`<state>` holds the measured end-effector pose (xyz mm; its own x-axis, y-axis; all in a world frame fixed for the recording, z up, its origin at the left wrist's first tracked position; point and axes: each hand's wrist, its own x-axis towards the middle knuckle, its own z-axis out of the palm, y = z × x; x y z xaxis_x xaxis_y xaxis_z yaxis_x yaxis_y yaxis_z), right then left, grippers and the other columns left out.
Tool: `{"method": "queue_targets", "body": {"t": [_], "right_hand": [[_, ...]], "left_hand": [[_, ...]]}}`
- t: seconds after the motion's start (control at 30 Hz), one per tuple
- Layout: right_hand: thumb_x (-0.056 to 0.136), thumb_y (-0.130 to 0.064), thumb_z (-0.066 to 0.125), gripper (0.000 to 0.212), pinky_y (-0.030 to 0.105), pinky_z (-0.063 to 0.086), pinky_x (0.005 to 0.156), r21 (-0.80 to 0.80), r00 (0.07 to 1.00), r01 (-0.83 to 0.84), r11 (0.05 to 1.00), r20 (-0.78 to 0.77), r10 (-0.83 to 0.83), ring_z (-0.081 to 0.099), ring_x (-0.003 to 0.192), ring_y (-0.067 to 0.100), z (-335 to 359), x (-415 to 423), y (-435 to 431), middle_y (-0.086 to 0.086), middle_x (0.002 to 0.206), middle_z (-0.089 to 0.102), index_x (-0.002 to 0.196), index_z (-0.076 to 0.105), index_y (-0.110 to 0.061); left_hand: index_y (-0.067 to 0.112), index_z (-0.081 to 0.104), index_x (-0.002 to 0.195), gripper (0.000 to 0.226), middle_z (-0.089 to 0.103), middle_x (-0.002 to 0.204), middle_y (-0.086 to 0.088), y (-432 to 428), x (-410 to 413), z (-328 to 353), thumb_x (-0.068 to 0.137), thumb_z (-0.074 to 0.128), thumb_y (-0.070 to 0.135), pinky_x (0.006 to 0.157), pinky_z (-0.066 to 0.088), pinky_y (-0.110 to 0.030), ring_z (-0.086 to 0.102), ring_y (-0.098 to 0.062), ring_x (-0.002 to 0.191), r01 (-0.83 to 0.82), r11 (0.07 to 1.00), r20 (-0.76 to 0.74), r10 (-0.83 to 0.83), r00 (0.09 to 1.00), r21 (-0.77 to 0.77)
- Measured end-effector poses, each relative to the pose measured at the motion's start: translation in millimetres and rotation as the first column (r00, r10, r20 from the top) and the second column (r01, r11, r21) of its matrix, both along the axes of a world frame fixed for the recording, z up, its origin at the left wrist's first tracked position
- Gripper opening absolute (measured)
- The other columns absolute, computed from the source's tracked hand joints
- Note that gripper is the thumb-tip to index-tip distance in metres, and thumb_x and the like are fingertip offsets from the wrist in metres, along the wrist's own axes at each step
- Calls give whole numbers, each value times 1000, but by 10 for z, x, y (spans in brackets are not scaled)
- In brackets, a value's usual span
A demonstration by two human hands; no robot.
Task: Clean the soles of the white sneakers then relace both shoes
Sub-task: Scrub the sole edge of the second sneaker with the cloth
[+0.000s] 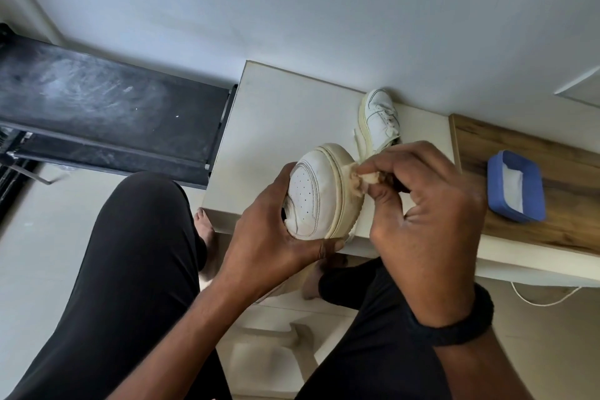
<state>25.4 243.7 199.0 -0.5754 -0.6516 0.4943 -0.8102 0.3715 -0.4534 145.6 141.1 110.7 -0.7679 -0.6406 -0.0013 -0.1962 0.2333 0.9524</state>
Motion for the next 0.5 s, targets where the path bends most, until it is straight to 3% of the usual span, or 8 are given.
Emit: {"method": "queue_targets", "body": {"t": [0.07, 0.13, 0.27, 0.4, 0.5], "right_hand": [[79, 6, 79, 17, 33, 59, 81, -7, 999, 31, 999, -18, -32, 66, 88, 10, 10, -38, 12, 0, 94, 71, 89, 77, -8], [80, 4, 79, 15, 36, 59, 83, -8, 999, 25, 1000, -23, -25, 67, 89, 12, 25, -41, 35, 0, 94, 72, 89, 77, -7], [79, 3, 80, 14, 18, 54, 82, 42, 998, -53, 998, -31, 55, 68, 89, 11, 33, 96, 77, 0, 94, 72, 88, 77, -7], [77, 4, 82, 17, 20, 56, 81, 83, 995, -89, 993, -34, 92, 69, 91, 12, 25, 84, 104, -1, 94, 72, 87, 78, -9], [77, 5, 82, 18, 13, 54, 78, 90, 997, -81, 993, 25, 79, 67, 86, 5, 62, 12, 104, -5, 92, 71, 86, 77, -10]], "left_hand": [[50, 44, 138, 89, 67, 118, 21, 3, 1, -10, 62, 91, 56, 85, 60, -39, 66, -6, 109, 27, 999, 14, -27, 1000, -31], [44, 44, 143, 95, 66, 120, 18, 0, 6, -32, 61, 90, 56, 85, 59, -42, 65, -9, 111, 30, 998, 30, -29, 999, -53], [39, 46, 144, 94, 66, 122, 15, -23, 0, -75, 64, 95, 50, 83, 60, -44, 66, -12, 112, 31, 998, 38, -29, 999, -54], [38, 46, 144, 96, 65, 121, 13, -2, -6, -107, 63, 95, 49, 81, 59, -43, 65, -12, 110, 39, 997, 46, -36, 998, -74], [40, 41, 147, 101, 63, 122, 18, 9, 15, -132, 61, 92, 52, 82, 55, -25, 60, -4, 109, 37, 988, 70, -27, 997, -151]]}}
